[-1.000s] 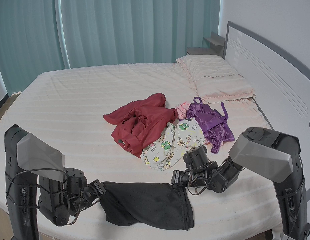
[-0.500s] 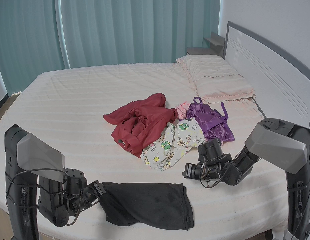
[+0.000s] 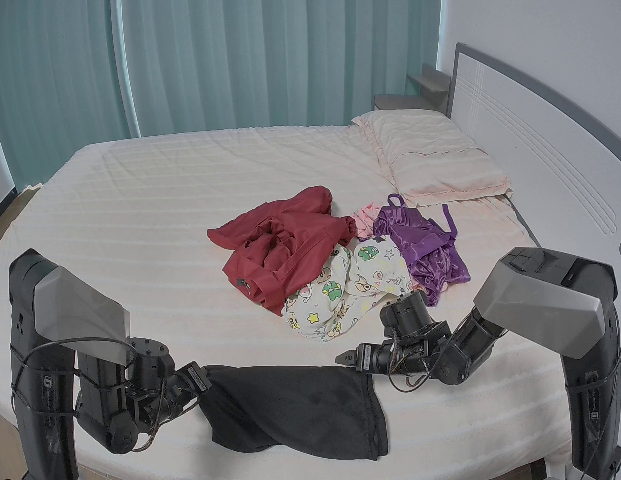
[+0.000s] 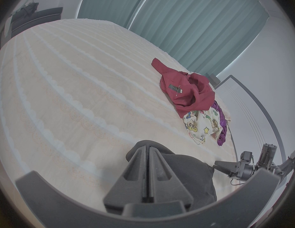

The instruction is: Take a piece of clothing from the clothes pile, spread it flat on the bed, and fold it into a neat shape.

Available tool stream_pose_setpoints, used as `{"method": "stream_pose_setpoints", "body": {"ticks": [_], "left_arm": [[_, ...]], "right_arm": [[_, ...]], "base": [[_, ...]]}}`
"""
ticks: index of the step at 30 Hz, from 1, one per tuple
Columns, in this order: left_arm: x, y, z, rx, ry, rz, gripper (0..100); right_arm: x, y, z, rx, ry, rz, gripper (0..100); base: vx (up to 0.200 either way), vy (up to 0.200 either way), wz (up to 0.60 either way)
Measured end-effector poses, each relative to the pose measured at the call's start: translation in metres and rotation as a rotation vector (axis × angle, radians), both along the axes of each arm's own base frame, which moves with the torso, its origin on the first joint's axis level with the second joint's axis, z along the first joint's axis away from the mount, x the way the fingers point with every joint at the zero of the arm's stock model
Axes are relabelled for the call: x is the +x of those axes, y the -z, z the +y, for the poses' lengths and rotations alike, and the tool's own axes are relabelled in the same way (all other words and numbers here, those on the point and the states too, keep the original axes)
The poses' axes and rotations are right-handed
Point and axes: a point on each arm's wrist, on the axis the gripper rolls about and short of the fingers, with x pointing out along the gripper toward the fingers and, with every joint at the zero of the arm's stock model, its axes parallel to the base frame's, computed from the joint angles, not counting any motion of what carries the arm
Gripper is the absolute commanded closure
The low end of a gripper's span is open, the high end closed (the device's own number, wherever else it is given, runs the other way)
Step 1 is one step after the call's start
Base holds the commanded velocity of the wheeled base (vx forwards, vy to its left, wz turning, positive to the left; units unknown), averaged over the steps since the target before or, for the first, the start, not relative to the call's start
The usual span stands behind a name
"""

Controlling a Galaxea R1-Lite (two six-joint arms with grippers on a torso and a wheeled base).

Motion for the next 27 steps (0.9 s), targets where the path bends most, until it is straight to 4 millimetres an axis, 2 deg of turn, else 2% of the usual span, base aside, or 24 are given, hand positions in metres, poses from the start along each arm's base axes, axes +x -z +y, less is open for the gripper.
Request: {"method": "stream_pose_setpoints", "body": {"ticks": [6, 7, 20, 27], "left_arm": [[0.000, 0.000, 0.000, -0.001, 0.000, -0.001, 100], [0.000, 0.000, 0.000, 0.000, 0.001, -0.001, 100], [0.000, -0.001, 0.000, 0.000, 0.000, -0.002, 100], [0.001, 0.000, 0.001, 0.001, -0.007, -0.002, 100]], "right_arm": [[-0.008, 0.005, 0.014, -0.041, -0.022, 0.013, 0], [-0.008, 0.006, 0.015, -0.047, -0.021, 0.015, 100], [-0.011, 0.008, 0.021, -0.059, -0.025, 0.018, 100], [-0.005, 0.004, 0.013, -0.068, 0.075, -0.005, 100]], "base": [[0.000, 0.000, 0.00], [0.000, 0.000, 0.00], [0.000, 0.000, 0.00], [0.000, 0.000, 0.00]]}}
